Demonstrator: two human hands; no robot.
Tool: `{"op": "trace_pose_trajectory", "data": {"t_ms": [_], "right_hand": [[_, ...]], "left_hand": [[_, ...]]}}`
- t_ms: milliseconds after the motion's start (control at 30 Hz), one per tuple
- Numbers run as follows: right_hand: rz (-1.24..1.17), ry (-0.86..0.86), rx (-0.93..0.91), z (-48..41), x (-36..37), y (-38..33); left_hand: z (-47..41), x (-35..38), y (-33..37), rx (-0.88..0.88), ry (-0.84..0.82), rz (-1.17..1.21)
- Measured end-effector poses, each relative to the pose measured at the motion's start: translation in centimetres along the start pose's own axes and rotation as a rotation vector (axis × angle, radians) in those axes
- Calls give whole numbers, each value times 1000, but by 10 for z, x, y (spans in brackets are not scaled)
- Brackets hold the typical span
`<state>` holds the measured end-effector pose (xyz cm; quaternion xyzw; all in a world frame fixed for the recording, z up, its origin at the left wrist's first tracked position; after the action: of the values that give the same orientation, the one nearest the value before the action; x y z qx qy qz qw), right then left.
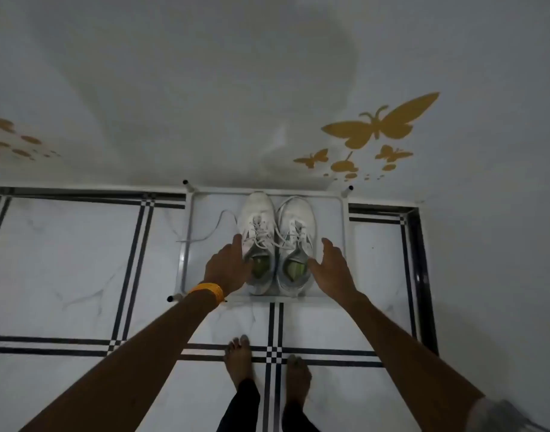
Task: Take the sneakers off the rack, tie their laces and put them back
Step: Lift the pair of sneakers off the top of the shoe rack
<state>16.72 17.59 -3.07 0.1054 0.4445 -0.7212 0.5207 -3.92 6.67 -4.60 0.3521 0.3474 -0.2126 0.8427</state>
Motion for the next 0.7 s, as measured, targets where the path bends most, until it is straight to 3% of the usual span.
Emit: {"op": "trace_pose_trajectory", "data": {"t_ms": [167, 333, 700], "right_hand": [[116, -32, 11, -72, 58, 46], [221, 47, -56, -87, 79, 69], [176, 142, -248, -3, 57, 69]], "left_hand": [[-59, 61, -30, -37, 17, -3], [-69, 84, -47, -46, 167, 17], [25, 72, -27, 30, 298, 124]]}}
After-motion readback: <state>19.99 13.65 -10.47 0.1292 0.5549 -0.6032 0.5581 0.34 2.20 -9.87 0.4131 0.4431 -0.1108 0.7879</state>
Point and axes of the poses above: each hand's wrist, its own z-axis away from the middle knuckle, its own x-axis out of the palm, y = z × x, the point moved 9 cm from there along -z, towards the middle knuckle
